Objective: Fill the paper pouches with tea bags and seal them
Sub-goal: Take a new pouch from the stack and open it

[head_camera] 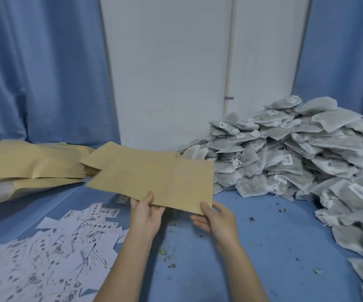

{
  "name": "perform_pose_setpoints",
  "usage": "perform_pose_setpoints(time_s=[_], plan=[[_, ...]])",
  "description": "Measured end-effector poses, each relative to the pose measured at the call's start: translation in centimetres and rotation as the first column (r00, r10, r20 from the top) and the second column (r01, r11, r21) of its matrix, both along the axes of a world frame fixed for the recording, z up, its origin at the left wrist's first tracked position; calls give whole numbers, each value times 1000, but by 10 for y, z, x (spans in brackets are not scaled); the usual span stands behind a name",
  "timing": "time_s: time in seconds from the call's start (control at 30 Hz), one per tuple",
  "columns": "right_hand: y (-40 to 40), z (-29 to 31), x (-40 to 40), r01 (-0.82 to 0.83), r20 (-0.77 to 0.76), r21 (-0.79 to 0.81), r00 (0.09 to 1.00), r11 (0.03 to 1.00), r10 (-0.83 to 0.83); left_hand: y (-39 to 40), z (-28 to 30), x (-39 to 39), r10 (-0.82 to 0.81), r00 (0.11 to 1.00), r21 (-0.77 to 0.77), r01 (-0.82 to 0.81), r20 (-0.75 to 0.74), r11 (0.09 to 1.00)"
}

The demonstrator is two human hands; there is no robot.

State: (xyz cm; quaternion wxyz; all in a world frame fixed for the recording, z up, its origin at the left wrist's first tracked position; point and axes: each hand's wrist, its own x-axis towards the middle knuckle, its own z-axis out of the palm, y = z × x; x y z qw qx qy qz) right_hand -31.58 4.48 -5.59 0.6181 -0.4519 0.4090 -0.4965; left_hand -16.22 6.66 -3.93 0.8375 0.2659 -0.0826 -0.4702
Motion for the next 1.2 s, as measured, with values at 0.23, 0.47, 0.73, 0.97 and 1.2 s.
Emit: perform_pose_setpoints(time_s=[0.23,0.47,0.73,0.97,1.2], plan=[[3,33,-3,191,-279,-350,913,917,-297,8,23,-2,321,506,-86,-433,801,897],[4,93,-15,-49,320,-210,940,977,115,15,27,-8,287,-413,-474,-482,865,737],[-25,72,-23,118,9,-191,993,974,-118,3,3,-1,-140,-566,-181,-473,813,862],[-20,64,-15,-172,-231,-232,966,958,117,1,17,-15,-293,-10,291,-94,956,952],[-16,63,-14,-333,-242,-247,931,910,275,-5,21,-45,-205,283,239,-92,937,967]])
